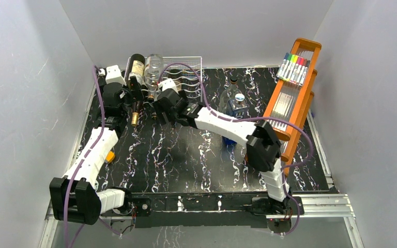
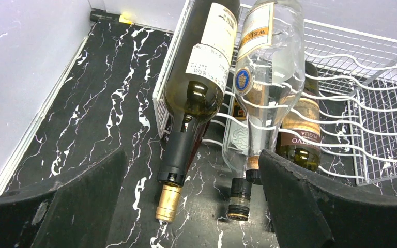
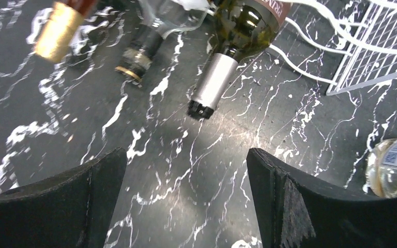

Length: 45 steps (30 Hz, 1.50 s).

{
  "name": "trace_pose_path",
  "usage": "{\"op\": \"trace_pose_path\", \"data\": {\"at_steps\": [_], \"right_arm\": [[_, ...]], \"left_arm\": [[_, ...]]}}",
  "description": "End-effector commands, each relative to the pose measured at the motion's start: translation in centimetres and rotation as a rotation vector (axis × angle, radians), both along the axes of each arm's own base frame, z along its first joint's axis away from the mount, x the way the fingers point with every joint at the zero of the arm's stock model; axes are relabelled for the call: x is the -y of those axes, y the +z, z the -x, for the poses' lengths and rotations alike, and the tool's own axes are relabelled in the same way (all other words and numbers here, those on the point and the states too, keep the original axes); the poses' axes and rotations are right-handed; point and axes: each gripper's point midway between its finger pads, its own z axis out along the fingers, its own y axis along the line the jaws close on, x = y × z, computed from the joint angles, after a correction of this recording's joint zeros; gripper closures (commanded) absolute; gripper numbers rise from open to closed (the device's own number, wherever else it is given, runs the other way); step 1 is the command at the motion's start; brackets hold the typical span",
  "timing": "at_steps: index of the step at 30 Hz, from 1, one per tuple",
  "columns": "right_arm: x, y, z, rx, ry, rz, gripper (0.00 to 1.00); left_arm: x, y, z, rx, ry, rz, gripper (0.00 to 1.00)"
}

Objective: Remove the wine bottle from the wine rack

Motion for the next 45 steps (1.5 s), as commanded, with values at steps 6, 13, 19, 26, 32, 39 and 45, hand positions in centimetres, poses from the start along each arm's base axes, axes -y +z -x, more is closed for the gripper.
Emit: {"op": "trace_pose_path", "data": {"at_steps": [6,13,19,26,32,39,45], "right_arm": [[-2.0,-4.0,-7.0,0.071,-0.253,-0.155,0.05],[-3.1,-7.7,-9.9,0.039,-0.244,-0.184,0.08],[-2.7,-9.6,-11.6,0.018,-0.289,-0.180,0.19],[-2.8,-10.7,-11.2,-0.004,-0.288,-0.199,0.41],[-2.6,-10.6,-10.7,-0.006,-0.288,-0.213,0.64],[-2.7,-11.4,-10.3,-0.022,-0.284,-0.197,0.51],[-2.5,-11.4,-10.7,-0.011,-0.292,-0.182,0.42]], "left_arm": [[-0.8,1.0,-0.1,0.020,0.037,-0.002,0.02],[-0.6,0.6,-0.4,0.005,0.027,0.009,0.02],[-0.4,0.1,-0.8,-0.010,0.011,0.032,0.02],[-0.6,-0.2,-1.0,-0.017,0.006,0.057,0.02],[-0.3,-0.1,-1.1,-0.016,-0.015,0.067,0.02],[-0.2,0.1,-1.0,-0.009,-0.023,0.068,0.02],[-0.1,0.2,-0.9,-0.006,-0.026,0.068,0.02]]}}
